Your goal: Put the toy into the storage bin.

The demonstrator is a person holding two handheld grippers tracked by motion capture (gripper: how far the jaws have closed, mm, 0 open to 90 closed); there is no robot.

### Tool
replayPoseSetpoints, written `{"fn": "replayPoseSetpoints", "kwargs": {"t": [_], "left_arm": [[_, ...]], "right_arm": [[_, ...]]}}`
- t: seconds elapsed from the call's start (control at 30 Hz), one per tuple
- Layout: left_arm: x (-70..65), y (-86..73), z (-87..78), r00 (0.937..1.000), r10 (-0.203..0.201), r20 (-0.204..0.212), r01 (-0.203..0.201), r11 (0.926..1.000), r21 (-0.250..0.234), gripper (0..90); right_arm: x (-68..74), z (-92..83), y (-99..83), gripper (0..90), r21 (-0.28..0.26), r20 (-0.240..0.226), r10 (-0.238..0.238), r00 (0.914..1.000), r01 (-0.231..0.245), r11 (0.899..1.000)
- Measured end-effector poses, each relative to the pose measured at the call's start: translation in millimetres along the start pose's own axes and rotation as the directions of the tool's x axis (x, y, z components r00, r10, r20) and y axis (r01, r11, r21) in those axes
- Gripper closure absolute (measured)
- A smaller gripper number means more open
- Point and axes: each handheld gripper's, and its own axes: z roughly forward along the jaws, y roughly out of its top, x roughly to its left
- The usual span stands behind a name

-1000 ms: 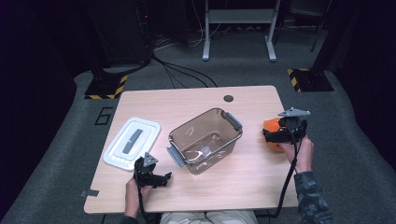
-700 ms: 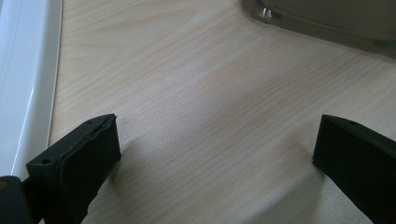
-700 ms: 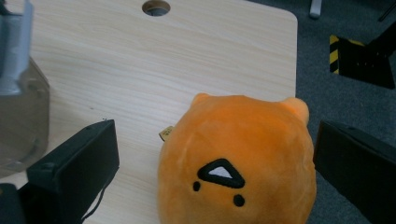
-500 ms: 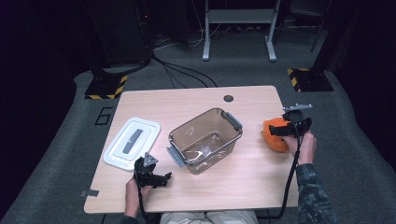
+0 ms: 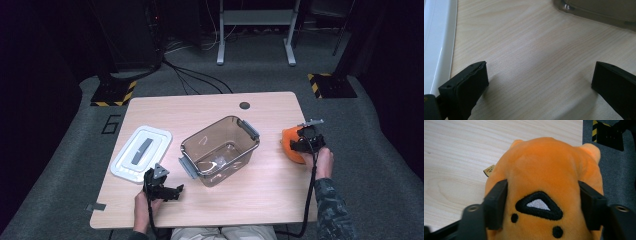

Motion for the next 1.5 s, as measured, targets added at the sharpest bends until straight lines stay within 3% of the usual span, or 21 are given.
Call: {"fn": "replayPoseSetpoints", "kwargs": {"t": [0.17, 0.33, 0.77, 1.5], "left_arm": [[0.1, 0.0, 0.0, 1.0, 0.0, 0.0, 0.0, 1.0, 0.0, 0.5], [0.1, -0.1, 0.1, 1.0, -0.001, 0.0, 0.001, 1.0, -0.001, 0.5], [0.3, 0.0, 0.1, 1.0, 0.0, 0.0, 0.0, 1.0, 0.001, 0.5], [0.3, 0.0, 0.1, 1.0, 0.0, 0.0, 0.0, 1.0, 0.0, 0.5]], "right_arm": [[-1.9, -1.0, -2.4, 51.7, -0.018, -0.018, 0.025, 0.9995, -0.025, 1.0], [-3.2, -5.5, -2.5, 56.9, -0.036, -0.029, 0.032, 0.9991, -0.033, 0.999], [-11.1, -25.3, 1.9, 56.0, -0.099, -0.074, 0.058, 0.9956, -0.065, 0.993], [1.0, -57.6, 17.6, 54.8, -0.16, -0.098, -0.004, 0.9952, -0.012, 0.987]]}}
